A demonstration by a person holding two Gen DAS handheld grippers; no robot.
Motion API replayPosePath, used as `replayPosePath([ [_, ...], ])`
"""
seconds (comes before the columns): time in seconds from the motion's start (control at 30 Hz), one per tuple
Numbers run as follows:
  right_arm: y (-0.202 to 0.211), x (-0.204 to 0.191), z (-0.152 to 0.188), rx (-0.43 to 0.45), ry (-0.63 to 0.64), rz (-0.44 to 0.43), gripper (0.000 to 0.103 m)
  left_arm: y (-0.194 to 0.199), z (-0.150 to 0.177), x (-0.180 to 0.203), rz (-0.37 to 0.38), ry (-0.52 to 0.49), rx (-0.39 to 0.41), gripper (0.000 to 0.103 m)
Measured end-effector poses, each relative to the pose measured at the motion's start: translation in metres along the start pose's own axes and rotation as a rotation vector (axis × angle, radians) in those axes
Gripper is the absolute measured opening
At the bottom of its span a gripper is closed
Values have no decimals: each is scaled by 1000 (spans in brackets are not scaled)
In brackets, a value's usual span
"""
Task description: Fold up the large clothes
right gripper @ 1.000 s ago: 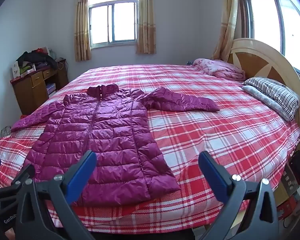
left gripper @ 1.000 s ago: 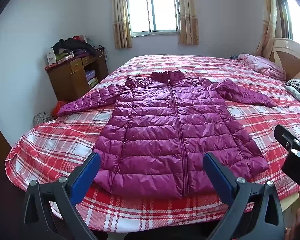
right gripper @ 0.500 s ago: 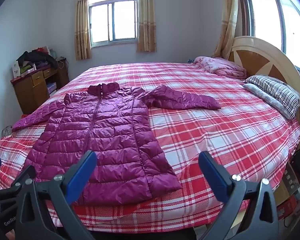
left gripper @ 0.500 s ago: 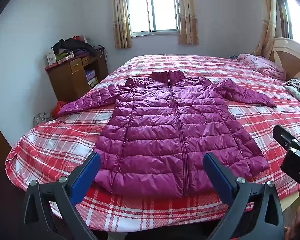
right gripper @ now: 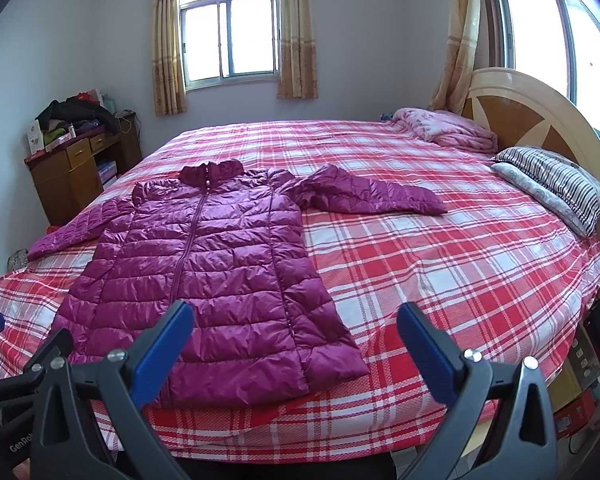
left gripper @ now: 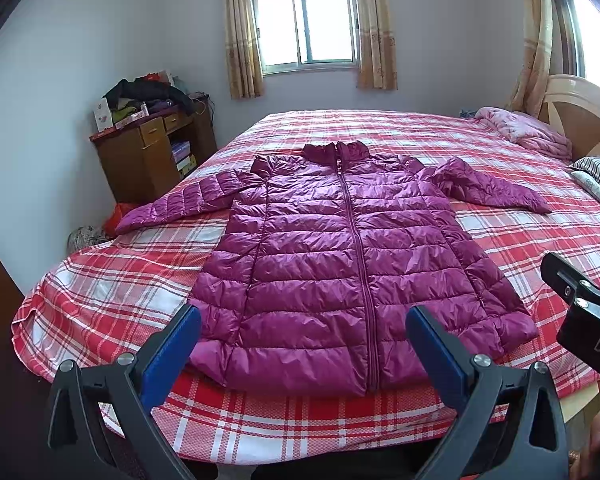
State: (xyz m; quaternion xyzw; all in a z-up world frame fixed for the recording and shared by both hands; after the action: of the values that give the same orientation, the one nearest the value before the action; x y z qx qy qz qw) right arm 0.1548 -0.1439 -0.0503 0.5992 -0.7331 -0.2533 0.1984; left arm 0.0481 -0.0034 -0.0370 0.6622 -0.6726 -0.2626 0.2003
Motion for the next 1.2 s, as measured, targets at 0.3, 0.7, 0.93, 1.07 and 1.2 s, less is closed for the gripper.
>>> replayPosePath([
  [0.3, 0, -3, 1, -2, -2, -4, 103, -2, 1, -2, 0, -2, -3, 102],
  [0.7, 1, -4, 2, -7, -2, -10, 103, 1, 1, 1, 0, -11, -1, 102],
  [0.93, 1, -4, 3, -13, -1, -13, 103, 1, 1, 2, 0, -10, -1, 102],
  [1.07, 0, -4, 3, -12, -1, -12, 103, 1, 2, 3, 0, -11, -5, 102],
  [1.2, 0, -4, 3, -12, 0, -12, 103, 1, 2, 4, 1, -12, -2, 102],
])
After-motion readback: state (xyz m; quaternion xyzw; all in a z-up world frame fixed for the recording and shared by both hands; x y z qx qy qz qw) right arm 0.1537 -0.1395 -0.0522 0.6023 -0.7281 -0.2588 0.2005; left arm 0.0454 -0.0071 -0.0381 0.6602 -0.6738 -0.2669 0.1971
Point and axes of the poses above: each gripper's, at about its wrist camera, not at the fingertips, and y roughly against the way its jaws point, x to its right, z to its underside, the point moved 6 cm from there along -y, roughly the way its jaws point, and after that the axes turned 2 degrees about -x, right-handed, at the moved point
